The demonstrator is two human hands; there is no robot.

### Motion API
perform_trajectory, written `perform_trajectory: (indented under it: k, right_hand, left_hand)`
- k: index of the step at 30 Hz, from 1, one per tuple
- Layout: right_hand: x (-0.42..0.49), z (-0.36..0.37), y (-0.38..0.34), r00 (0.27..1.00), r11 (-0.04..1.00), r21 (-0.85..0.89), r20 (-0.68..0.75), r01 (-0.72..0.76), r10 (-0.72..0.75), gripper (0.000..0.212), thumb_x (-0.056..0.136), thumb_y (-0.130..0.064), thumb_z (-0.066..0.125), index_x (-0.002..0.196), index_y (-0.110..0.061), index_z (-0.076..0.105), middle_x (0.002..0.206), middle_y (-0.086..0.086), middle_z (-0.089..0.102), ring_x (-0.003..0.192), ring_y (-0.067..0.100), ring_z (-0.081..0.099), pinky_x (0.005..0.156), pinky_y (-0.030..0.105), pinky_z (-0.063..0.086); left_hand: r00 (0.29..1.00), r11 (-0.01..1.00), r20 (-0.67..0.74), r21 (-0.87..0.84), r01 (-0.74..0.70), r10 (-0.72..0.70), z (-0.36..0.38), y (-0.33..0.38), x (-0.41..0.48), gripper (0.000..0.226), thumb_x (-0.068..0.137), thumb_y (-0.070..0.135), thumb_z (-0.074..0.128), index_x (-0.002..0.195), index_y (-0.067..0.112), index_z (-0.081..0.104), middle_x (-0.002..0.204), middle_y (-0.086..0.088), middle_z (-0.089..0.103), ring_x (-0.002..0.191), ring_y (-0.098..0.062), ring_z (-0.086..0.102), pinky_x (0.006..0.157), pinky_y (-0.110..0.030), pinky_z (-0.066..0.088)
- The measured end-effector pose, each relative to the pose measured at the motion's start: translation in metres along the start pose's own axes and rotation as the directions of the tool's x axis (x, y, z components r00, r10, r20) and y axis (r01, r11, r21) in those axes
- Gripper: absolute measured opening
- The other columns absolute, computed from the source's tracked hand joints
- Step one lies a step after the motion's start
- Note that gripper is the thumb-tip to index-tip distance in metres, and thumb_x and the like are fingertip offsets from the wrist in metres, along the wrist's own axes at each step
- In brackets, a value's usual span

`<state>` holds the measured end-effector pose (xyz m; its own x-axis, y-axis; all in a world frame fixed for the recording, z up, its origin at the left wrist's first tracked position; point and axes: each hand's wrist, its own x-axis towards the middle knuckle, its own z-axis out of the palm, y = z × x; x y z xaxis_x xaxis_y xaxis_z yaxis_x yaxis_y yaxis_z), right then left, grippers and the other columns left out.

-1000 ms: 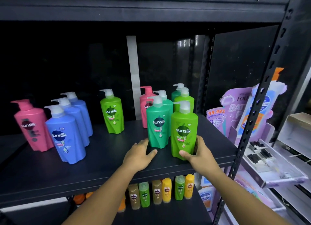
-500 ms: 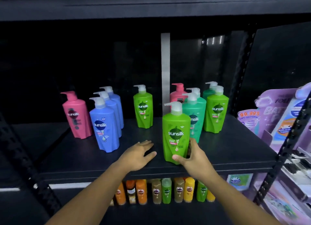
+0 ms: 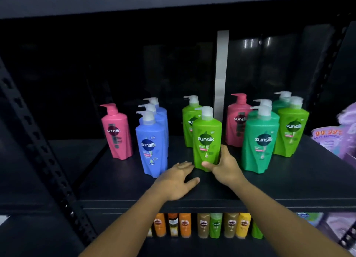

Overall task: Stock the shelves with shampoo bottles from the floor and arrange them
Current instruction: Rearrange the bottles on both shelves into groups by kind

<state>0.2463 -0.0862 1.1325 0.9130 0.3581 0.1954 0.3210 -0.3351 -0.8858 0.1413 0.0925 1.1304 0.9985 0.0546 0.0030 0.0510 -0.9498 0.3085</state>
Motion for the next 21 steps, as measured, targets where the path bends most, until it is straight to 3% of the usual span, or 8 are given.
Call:
perform_trajectory:
  k: [5, 11, 16, 21]
  right_hand:
    - [0.021, 0.013, -0.006, 1.0, 1.0, 0.0, 0.0, -0.024, 0.024, 0.064, 0.079, -0.021, 0.086, 0.13, -0.02, 0.047, 0.111, -0.006, 0.064, 0.106, 0.016, 0.062, 0.09, 0.028, 0.045]
    - [0.027, 0.029, -0.004, 0.999, 1.0, 0.009, -0.041, 0.022, -0.021, 0.067, 0.083, -0.018, 0.082, 0.139, -0.022, 0.045, 0.114, -0.008, 0.066, 0.107, 0.014, 0.062, 0.091, 0.026, 0.044]
    - [0.029, 0.029, 0.009, 0.995, 0.994, -0.046, -0.03, 0.094, -0.096, 0.066, 0.083, -0.008, 0.077, 0.135, -0.034, 0.044, 0.113, -0.009, 0.068, 0.107, 0.014, 0.065, 0.101, 0.039, 0.051]
    - [0.031, 0.031, 0.008, 0.983, 0.974, -0.161, -0.061, 0.162, -0.173, 0.068, 0.083, -0.009, 0.076, 0.141, -0.025, 0.045, 0.119, 0.001, 0.05, 0.109, 0.019, 0.057, 0.106, 0.042, 0.046]
  left_hand:
    - [1.0, 1.0, -0.005, 0.013, -0.006, 0.006, -0.005, 0.006, -0.003, 0.071, 0.103, 0.06, 0.042, 0.163, 0.025, 0.026, 0.171, 0.009, 0.015, 0.157, -0.009, 0.007, 0.119, -0.021, 0.004]
    - [1.0, 1.0, 0.014, 0.011, 0.008, -0.008, -0.005, 0.004, -0.001, 0.072, 0.102, 0.063, 0.04, 0.163, 0.028, 0.024, 0.171, 0.012, 0.013, 0.158, -0.009, 0.006, 0.124, -0.028, 0.008]
    - [1.0, 1.0, 0.017, 0.008, 0.011, -0.011, -0.005, 0.002, 0.0, 0.072, 0.101, 0.064, 0.041, 0.163, 0.029, 0.025, 0.171, 0.013, 0.014, 0.158, -0.009, 0.007, 0.125, -0.03, 0.01]
    - [1.0, 1.0, 0.008, -0.002, -0.004, 0.004, -0.006, 0.003, -0.002, 0.071, 0.102, 0.062, 0.041, 0.163, 0.027, 0.026, 0.171, 0.011, 0.014, 0.157, -0.009, 0.006, 0.123, -0.026, 0.007]
